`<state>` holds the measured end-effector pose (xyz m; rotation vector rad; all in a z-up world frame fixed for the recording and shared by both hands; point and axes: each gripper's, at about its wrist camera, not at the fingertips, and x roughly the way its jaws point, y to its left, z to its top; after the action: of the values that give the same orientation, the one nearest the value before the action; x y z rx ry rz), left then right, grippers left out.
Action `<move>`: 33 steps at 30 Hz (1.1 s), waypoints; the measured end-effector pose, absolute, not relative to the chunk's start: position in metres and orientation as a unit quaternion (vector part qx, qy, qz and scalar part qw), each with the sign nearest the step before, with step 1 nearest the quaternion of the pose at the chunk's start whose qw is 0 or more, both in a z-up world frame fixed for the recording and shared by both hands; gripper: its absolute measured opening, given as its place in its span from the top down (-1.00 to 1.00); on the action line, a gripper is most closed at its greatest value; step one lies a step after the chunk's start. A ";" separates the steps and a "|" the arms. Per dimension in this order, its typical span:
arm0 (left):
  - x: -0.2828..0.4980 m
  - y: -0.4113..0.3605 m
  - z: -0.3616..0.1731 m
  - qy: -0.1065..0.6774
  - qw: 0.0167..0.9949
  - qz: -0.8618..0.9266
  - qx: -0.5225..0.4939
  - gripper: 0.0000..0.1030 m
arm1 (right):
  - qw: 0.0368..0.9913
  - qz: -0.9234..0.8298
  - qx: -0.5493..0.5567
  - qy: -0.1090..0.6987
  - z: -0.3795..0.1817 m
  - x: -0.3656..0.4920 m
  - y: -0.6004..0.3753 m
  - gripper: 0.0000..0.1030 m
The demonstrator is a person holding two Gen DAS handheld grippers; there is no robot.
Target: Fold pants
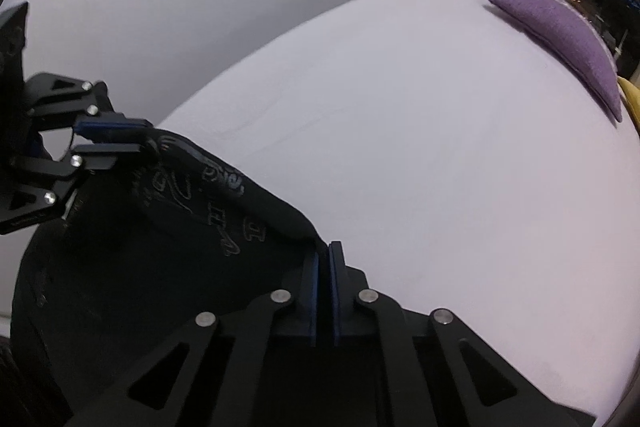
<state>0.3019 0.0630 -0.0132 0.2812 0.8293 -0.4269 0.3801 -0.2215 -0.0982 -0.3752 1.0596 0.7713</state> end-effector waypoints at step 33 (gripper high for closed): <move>0.067 -0.001 -0.026 0.339 0.829 -0.315 0.314 0.84 | 0.552 0.288 -0.770 0.136 -0.132 0.090 -0.221 0.94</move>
<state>0.0673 -0.0006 -0.0257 0.6668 0.7204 -0.6696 0.0902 -0.2212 -0.1323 -1.8221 0.3226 0.6820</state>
